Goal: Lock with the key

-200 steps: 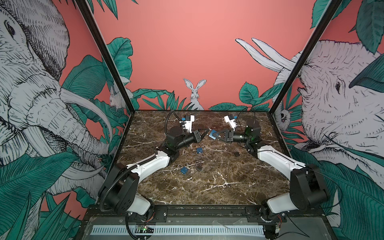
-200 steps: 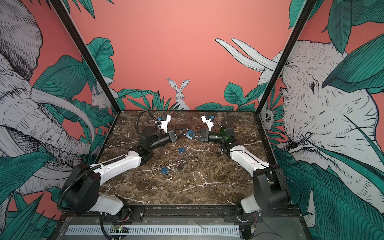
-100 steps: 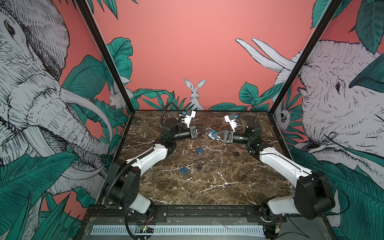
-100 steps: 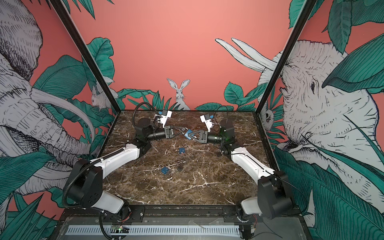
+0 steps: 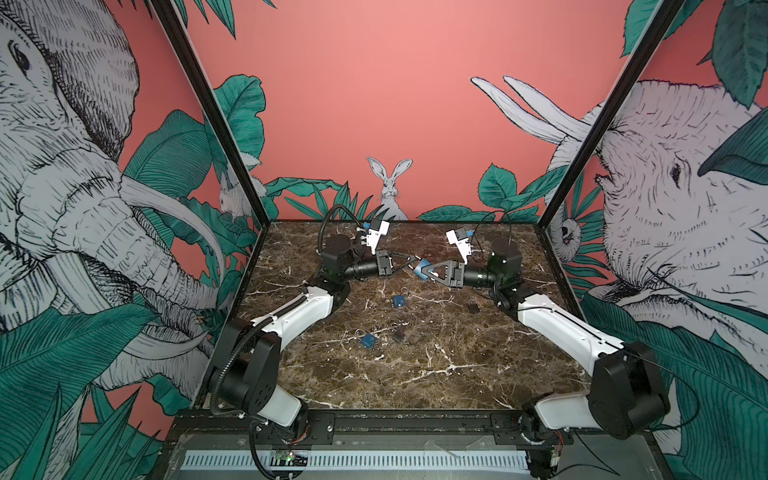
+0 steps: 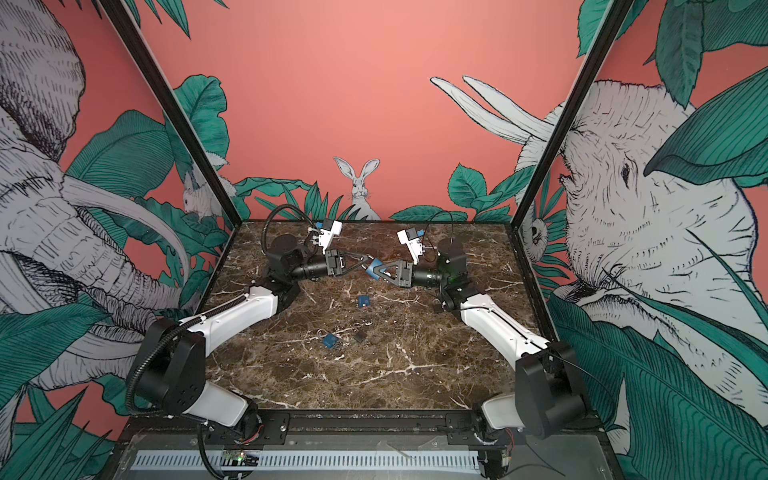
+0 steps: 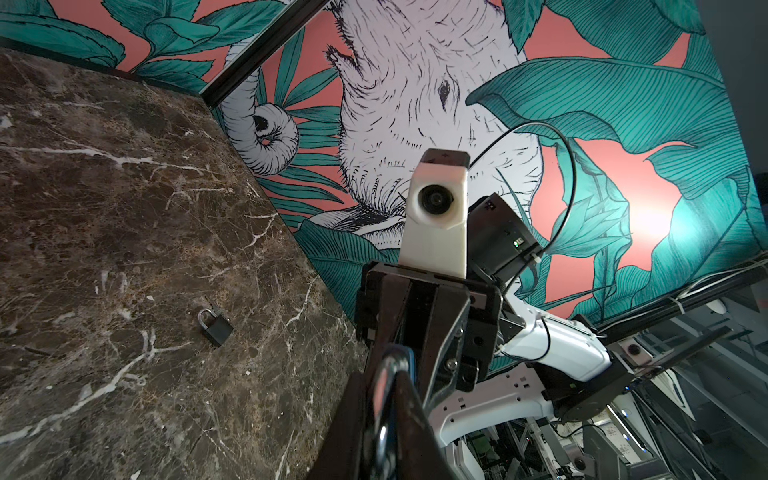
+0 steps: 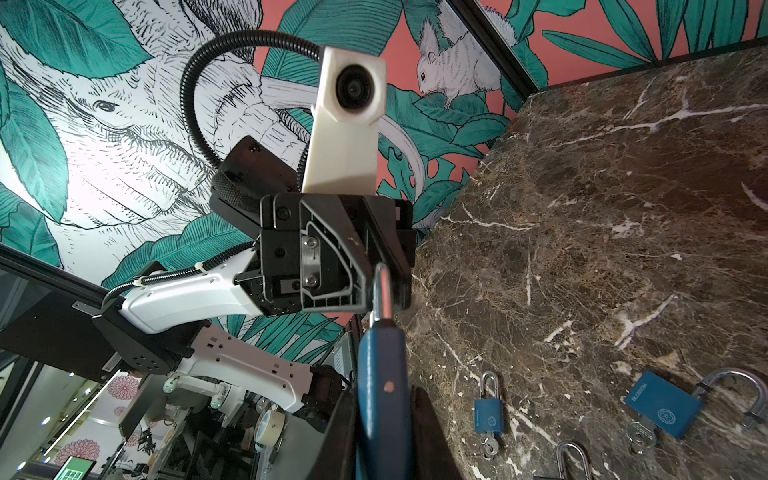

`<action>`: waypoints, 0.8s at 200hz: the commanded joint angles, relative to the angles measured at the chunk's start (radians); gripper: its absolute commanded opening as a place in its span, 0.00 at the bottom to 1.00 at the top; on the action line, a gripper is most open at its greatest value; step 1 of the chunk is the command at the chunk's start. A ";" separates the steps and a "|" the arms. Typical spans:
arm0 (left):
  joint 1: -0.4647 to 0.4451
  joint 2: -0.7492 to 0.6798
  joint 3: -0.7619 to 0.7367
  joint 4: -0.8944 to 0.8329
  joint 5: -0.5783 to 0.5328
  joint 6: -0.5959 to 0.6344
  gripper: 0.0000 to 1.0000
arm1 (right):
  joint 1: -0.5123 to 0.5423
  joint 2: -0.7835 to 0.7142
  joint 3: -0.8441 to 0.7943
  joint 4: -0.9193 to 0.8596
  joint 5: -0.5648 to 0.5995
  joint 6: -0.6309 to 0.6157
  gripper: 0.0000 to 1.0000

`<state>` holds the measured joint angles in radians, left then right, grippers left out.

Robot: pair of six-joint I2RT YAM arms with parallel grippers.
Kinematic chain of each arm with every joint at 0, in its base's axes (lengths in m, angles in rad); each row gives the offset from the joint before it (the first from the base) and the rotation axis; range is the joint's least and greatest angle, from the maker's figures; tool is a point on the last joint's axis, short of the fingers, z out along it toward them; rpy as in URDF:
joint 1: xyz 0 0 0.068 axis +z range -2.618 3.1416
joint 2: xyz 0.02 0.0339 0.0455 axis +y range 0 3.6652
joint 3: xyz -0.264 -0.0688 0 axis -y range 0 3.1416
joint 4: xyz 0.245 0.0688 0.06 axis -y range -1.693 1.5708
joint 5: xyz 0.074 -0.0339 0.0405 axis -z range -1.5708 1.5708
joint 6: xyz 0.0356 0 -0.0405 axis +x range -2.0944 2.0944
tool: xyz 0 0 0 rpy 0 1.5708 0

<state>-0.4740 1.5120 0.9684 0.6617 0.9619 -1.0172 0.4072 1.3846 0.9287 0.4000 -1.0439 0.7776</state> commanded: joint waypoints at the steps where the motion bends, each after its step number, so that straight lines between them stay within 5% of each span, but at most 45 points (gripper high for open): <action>1: -0.003 0.001 0.021 0.034 0.006 -0.044 0.15 | 0.015 -0.001 0.030 0.056 0.011 -0.047 0.00; 54: -0.003 0.005 0.010 0.053 0.015 -0.058 0.31 | 0.015 -0.001 0.032 0.063 0.012 -0.043 0.00; 129: -0.003 0.005 0.000 0.048 0.021 -0.054 0.09 | 0.016 0.002 0.039 0.070 0.019 -0.036 0.00; 160: -0.003 0.007 -0.003 0.030 0.037 -0.046 0.15 | 0.016 0.005 0.046 0.081 0.022 -0.029 0.00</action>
<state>-0.4740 1.5242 0.9680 0.7025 0.9878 -1.0435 0.4179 1.3884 0.9314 0.4046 -1.0447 0.7834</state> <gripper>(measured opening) 0.144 0.165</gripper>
